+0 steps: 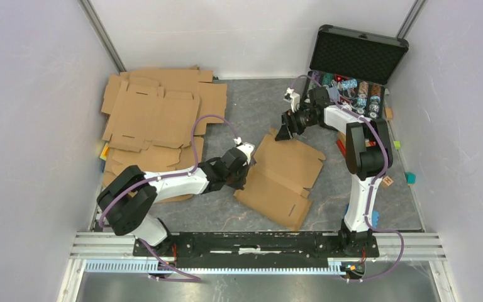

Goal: Fold the paper box

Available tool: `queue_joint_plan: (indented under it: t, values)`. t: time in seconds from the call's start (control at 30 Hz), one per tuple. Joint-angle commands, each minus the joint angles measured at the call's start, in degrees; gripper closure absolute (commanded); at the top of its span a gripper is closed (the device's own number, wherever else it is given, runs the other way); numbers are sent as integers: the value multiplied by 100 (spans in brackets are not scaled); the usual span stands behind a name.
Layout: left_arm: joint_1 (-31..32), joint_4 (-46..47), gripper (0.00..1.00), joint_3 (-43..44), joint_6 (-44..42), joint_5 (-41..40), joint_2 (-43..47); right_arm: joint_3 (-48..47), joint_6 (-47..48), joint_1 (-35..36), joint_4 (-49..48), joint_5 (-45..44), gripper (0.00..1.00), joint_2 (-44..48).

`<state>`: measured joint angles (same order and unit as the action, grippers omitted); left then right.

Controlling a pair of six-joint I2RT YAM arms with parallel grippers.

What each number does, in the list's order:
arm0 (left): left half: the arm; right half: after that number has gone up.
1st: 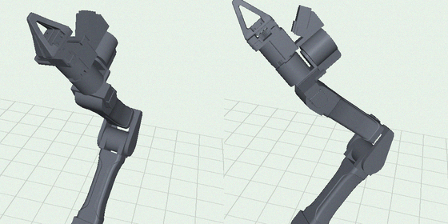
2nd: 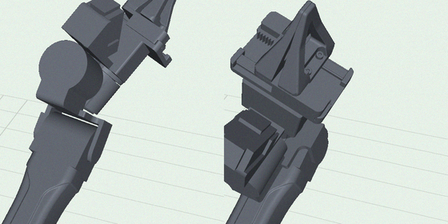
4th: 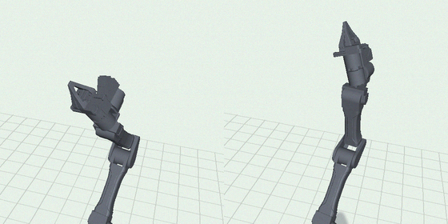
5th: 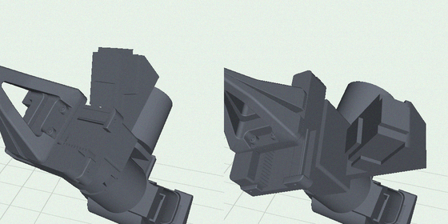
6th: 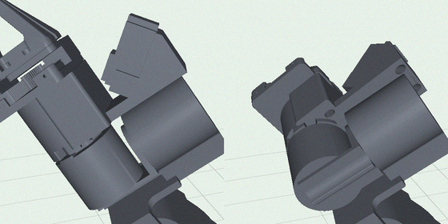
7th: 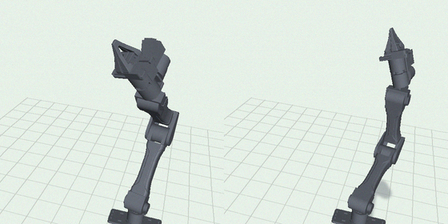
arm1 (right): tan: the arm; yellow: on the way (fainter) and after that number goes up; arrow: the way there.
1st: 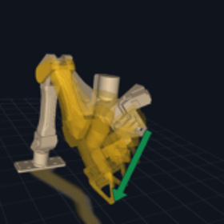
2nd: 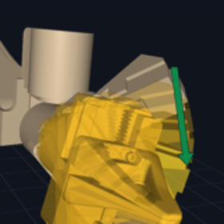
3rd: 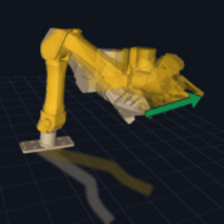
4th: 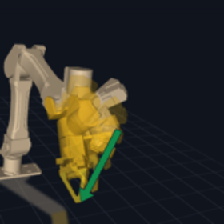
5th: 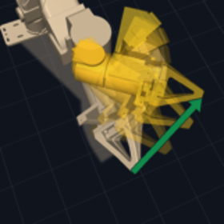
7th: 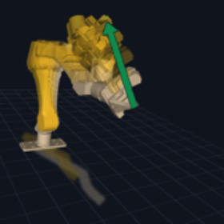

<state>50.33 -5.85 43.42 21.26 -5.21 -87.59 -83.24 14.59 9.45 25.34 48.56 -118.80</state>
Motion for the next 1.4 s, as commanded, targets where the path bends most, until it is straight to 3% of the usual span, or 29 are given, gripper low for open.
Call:
queue_joint_plan:
  t: [0.0,0.1,0.2,0.33,0.57,0.73,0.9,1.27,1.37]
  values:
    - [30,186,98,0,-225,-221,69,357,229,-18,7,512,26,307]
    - [30,122,98,54,-195,-227,2,685,156,8,-194,632,46,697]
    - [30,79,98,93,-153,-239,-55,966,39,110,-362,588,59,1150]
    - [29,42,98,131,-96,-233,-118,1351,-84,447,-549,275,62,1694]
    - [30,-45,97,178,-8,-309,-154,1722,-340,1103,-786,-166,58,2228]
    - [30,-135,97,226,130,-455,-206,2015,-534,1563,-896,-608,77,2766]
    - [30,-131,96,301,155,-329,-296,2270,-834,1832,-1138,-818,88,3233]
    - [30,-173,94,402,285,-360,-405,2691,-1601,2039,-1592,-778,99,3883]
    - [30,-142,82,448,395,-319,-447,2796,-1749,2044,-1693,-957,98,3918]
